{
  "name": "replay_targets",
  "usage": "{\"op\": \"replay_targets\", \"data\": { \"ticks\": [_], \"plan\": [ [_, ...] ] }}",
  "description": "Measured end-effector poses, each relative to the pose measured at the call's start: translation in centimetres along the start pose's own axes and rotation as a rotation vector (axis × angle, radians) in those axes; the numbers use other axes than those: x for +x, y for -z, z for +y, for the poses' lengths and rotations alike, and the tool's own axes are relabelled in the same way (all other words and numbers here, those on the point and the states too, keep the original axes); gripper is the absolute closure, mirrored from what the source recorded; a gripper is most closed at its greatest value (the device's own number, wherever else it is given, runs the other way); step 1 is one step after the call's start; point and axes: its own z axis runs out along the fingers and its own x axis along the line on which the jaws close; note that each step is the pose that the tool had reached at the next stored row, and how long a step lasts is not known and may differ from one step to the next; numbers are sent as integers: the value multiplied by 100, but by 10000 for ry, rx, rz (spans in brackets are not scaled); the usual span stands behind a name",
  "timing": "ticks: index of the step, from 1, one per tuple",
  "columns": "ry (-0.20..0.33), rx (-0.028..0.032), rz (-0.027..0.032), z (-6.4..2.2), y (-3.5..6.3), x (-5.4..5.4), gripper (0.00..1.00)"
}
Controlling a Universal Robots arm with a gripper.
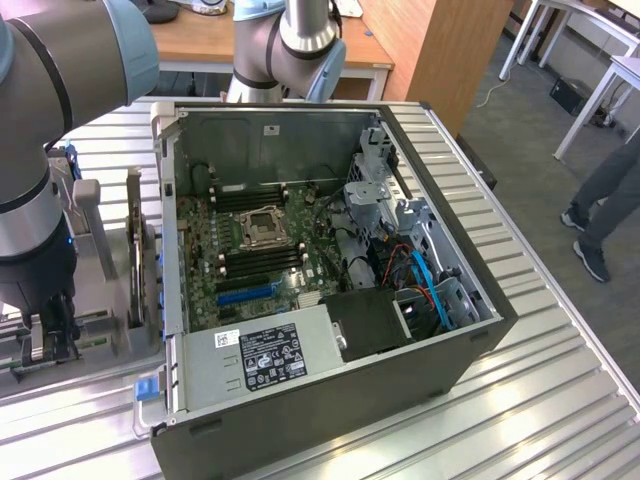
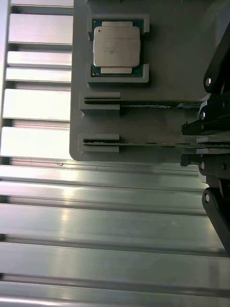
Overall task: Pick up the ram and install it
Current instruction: 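Pick up the ram and move it above insertion slot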
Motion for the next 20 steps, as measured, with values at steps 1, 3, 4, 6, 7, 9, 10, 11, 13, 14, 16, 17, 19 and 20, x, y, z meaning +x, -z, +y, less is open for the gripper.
{"op": "replay_targets", "data": {
  "ticks": [1,3,4,6,7,9,10,11,13,14,16,17,19,20],
  "plan": [
    [36,1,1,0,0,0,70],
    [64,0,4,0,0,0,70],
    [64,0,4,0,0,0,70],
    [64,1,2,0,-2,-2,70],
    [64,3,1,-1,-2,-5,70],
    [63,0,4,0,-1,-9,70],
    [64,0,5,0,-1,-9,70],
    [64,0,5,0,-1,-9,70],
    [64,0,33,-1,-1,-8,70],
    [64,-4,54,-1,0,-7,70],
    [62,-4,59,0,0,-7,70],
    [62,-5,59,0,0,-7,70],
    [62,-4,59,0,0,-7,70],
    [62,-3,58,0,-1,-9,70]
  ]
}}
